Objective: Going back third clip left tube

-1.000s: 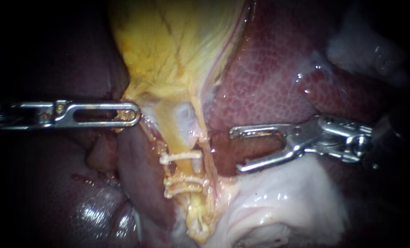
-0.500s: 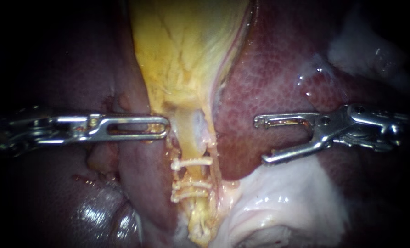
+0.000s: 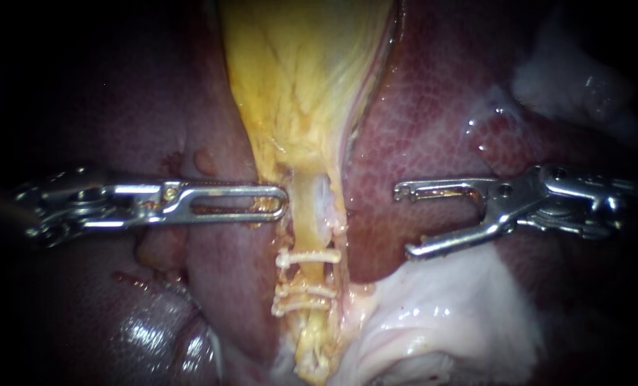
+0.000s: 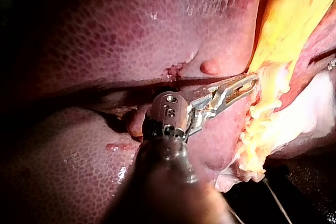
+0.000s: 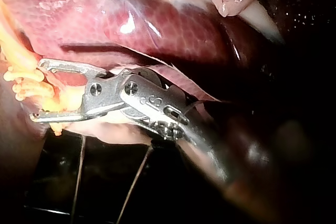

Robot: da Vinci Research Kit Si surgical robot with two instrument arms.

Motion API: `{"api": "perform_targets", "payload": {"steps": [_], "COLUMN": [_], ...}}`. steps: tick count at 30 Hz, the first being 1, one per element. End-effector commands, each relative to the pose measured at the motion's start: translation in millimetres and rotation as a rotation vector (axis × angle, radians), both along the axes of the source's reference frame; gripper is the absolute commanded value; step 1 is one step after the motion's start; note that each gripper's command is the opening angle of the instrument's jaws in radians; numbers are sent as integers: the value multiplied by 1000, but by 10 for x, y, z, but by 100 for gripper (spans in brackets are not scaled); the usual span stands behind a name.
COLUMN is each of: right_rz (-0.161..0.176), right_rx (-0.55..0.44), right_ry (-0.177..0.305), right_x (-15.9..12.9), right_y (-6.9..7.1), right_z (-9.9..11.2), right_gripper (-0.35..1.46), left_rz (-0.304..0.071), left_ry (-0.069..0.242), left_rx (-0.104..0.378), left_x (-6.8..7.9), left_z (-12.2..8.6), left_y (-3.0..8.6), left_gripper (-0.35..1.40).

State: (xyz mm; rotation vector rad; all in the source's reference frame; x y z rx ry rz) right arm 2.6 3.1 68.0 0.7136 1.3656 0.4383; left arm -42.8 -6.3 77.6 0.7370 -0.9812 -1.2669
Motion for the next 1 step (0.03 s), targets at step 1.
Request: {"api": "perform_targets", "payload": {"steps": [1], "right_rz": [0], "right_rx": [0], "right_ry": [0], "right_x": [0], "right_y": [0], "right_z": [0], "right_gripper": [60], "left_rz": [0], "left_ry": [0], "left_rx": [0], "left_x": [1], "left_z": [-2], "left_y": [1], "left_gripper": [-35]}}
